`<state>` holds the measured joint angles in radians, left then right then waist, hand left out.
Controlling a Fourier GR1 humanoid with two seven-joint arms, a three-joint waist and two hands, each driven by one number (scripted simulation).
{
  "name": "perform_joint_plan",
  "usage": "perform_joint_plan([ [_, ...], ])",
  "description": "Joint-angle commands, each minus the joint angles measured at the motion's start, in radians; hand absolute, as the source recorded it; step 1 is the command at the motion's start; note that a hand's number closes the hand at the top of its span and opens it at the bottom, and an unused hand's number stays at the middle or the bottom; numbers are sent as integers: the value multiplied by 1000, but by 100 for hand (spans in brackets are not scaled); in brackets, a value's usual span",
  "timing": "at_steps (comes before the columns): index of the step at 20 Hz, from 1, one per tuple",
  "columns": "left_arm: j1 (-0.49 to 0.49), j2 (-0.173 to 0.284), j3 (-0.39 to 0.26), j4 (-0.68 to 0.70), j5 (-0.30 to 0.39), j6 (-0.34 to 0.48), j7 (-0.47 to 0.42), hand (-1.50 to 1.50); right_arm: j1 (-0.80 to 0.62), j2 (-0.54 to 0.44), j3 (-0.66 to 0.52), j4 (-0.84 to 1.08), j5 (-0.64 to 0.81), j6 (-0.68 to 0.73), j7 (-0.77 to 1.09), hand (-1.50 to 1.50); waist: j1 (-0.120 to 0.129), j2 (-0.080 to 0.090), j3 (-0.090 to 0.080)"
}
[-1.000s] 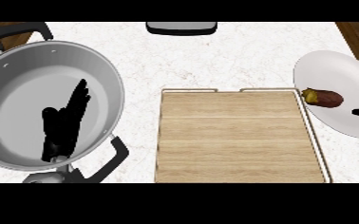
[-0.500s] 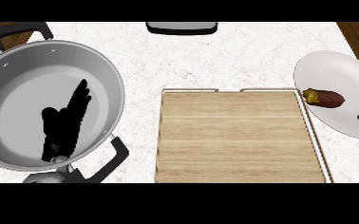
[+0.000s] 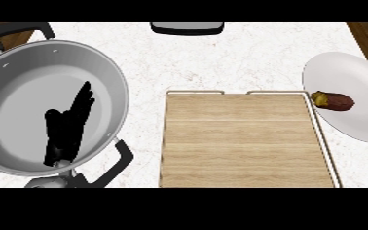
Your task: Pick the sweet potato from the tray and place it in the plate
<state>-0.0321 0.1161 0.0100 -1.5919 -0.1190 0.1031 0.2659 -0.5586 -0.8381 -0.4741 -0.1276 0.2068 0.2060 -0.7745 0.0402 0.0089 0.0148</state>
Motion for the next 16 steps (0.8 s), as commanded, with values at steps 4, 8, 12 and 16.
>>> perform_joint_plan([
  [4,-5,-31,-5,41,20,-12,15,0,56,-33,-41,14,-35,20,-49,-150,-7,10,-7],
  [8,-8,-44,-14,66,-2,-2,-8,0,58,-34,-54,22,-43,-19,-32,-150,-5,13,-7],
  [12,-39,-53,-20,72,-15,0,9,0,54,-46,-63,19,-49,-51,-11,-150,-5,15,-6],
  [16,45,-37,-1,41,11,-34,-46,0,99,-46,-71,23,-53,-67,-45,-150,8,16,-4],
])
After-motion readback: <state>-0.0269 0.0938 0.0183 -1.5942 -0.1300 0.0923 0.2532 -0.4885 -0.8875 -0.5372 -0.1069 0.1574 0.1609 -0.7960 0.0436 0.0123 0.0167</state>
